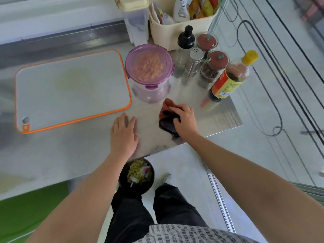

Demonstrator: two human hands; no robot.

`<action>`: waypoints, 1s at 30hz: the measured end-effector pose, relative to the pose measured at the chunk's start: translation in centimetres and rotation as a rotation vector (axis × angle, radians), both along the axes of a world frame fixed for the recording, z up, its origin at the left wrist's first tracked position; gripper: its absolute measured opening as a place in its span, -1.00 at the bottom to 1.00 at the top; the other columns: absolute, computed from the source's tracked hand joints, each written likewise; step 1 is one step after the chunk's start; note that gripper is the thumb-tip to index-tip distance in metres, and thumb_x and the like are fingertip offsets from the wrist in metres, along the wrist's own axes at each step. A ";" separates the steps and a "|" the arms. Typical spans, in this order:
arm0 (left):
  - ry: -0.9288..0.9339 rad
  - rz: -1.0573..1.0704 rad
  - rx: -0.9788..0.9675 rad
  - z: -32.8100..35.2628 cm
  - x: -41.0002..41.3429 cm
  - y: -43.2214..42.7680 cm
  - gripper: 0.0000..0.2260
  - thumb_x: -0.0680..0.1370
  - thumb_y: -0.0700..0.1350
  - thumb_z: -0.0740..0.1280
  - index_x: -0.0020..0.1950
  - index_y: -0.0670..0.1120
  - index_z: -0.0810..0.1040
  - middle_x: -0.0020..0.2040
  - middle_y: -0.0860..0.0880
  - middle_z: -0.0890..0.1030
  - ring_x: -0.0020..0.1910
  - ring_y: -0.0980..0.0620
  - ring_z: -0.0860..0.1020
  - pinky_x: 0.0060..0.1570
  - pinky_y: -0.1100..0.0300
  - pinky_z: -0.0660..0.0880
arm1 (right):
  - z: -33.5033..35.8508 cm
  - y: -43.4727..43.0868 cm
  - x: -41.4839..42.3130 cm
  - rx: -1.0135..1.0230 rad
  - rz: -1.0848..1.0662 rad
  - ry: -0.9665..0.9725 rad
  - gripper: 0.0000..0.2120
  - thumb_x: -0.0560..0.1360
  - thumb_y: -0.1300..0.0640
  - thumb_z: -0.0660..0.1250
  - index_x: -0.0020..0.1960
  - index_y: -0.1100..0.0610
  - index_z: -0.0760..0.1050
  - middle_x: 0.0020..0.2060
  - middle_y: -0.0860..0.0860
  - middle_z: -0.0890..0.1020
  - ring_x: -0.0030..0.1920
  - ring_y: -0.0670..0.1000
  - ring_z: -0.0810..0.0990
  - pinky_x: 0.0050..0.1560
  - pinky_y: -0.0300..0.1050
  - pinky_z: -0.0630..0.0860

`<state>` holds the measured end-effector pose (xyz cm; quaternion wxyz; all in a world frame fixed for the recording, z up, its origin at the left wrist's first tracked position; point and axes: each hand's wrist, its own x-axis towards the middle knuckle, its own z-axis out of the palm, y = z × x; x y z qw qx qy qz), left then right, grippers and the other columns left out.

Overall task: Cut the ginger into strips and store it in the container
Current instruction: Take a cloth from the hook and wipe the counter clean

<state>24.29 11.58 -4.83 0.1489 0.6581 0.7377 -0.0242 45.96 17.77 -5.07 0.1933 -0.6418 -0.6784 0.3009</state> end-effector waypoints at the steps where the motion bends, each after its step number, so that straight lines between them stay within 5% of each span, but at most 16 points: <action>1: 0.008 0.028 -0.003 0.0 -0.3 -0.8 -0.47 0.56 -0.09 0.28 0.51 -0.07 0.22 0.52 -0.20 0.12 0.48 -0.22 0.10 0.42 -0.09 0.15 | -0.3 -0.8 -0.3 -0.010 0.000 -0.013 -0.55 0.41 0.39 0.18 0.22 0.12 0.58 0.20 0.05 0.50 0.17 0.12 0.35 0.27 -0.08 0.36; 5: 0.037 0.114 -0.011 -0.1 -1.8 -4.5 -0.48 0.56 -0.09 0.27 0.50 -0.10 0.23 0.49 -0.22 0.16 0.43 -0.25 0.16 0.39 -0.10 0.20 | -0.3 -4.1 -3.2 -0.134 0.398 0.070 -0.64 0.39 0.32 0.23 0.08 0.12 0.66 0.09 0.08 0.54 0.12 0.13 0.43 0.22 -0.12 0.35; 10: 0.077 0.195 -0.020 0.0 -4.4 -9.0 -0.51 0.56 -0.11 0.27 0.47 -0.11 0.26 0.42 -0.23 0.25 0.38 -0.25 0.24 0.32 -0.12 0.32 | 0.1 -4.3 -5.6 -0.060 0.179 0.021 -0.50 0.42 0.42 0.15 0.30 0.15 0.52 0.26 0.10 0.46 0.20 0.17 0.35 0.30 -0.16 0.27; 14: 0.044 0.204 -0.019 0.2 -6.9 -11.9 -0.51 0.54 -0.16 0.30 0.46 -0.11 0.29 0.37 -0.22 0.32 0.33 -0.23 0.29 0.24 -0.11 0.38 | -0.2 -8.7 -9.9 -0.129 0.429 0.011 -0.55 0.44 0.39 0.18 0.25 0.11 0.56 0.27 0.06 0.46 0.20 0.13 0.32 0.25 -0.30 0.14; 19: -0.066 0.166 0.096 0.5 -10.7 -14.6 -0.73 0.49 -0.28 0.28 0.17 -0.12 0.54 0.15 -0.16 0.49 0.15 -0.19 0.45 0.08 -0.04 0.45 | 0.3 -14.0 -13.8 -0.327 0.607 0.038 -0.76 0.45 0.28 0.26 0.00 0.16 0.66 -0.02 0.11 0.62 0.02 0.07 0.53 0.12 -0.10 0.44; 21: -0.164 0.206 0.119 0.6 -11.9 -15.3 -0.81 0.54 -0.25 0.22 0.05 -0.08 0.58 0.02 -0.10 0.53 0.03 -0.13 0.51 -0.01 0.01 0.48 | 0.3 -14.9 -14.6 -0.375 0.522 0.002 -0.83 0.46 0.24 0.25 -0.16 0.20 0.62 -0.18 0.12 0.65 -0.10 0.12 0.57 -0.03 -0.03 0.49; 23: -0.280 0.266 0.069 0.8 -13.2 -16.2 -0.78 0.62 -0.16 0.15 0.06 -0.07 0.60 -0.03 -0.05 0.61 -0.04 -0.10 0.57 -0.04 0.05 0.49 | 1.2 -15.4 -15.8 -0.435 0.192 0.146 -0.75 0.49 0.25 0.21 -0.34 0.07 0.48 -0.34 0.04 0.55 -0.19 0.07 0.50 -0.16 -0.13 0.41; 25: -0.581 0.467 -0.077 1.7 -14.0 -16.7 -0.71 0.66 -0.03 0.11 0.08 -0.13 0.59 -0.11 -0.05 0.64 -0.15 -0.10 0.60 -0.13 0.10 0.47 | 2.4 -15.6 -17.3 -0.468 -0.073 0.348 -0.74 0.50 0.28 0.17 -0.33 0.06 0.38 -0.39 -0.01 0.43 -0.24 0.04 0.41 -0.22 -0.15 0.32; 28: -1.188 0.827 -0.374 4.2 -14.3 -17.3 -0.52 0.62 0.23 0.03 0.05 -0.10 0.56 -0.09 -0.15 0.64 -0.16 -0.11 0.61 -0.20 0.12 0.53 | 4.9 -17.1 -19.5 -0.590 0.002 0.494 -0.82 0.49 0.33 0.15 -0.18 0.15 0.46 -0.37 0.00 0.44 -0.32 -0.03 0.40 -0.37 -0.27 0.37; 30: -1.282 0.861 -0.362 4.9 -14.7 -18.0 -0.61 0.60 0.23 0.14 0.03 -0.06 0.56 -0.01 -0.15 0.65 -0.08 -0.08 0.62 -0.19 0.09 0.57 | 6.0 -18.6 -20.9 -0.659 0.210 0.450 -0.81 0.48 0.37 0.15 -0.03 0.25 0.52 -0.28 0.03 0.51 -0.27 -0.07 0.46 -0.29 -0.34 0.42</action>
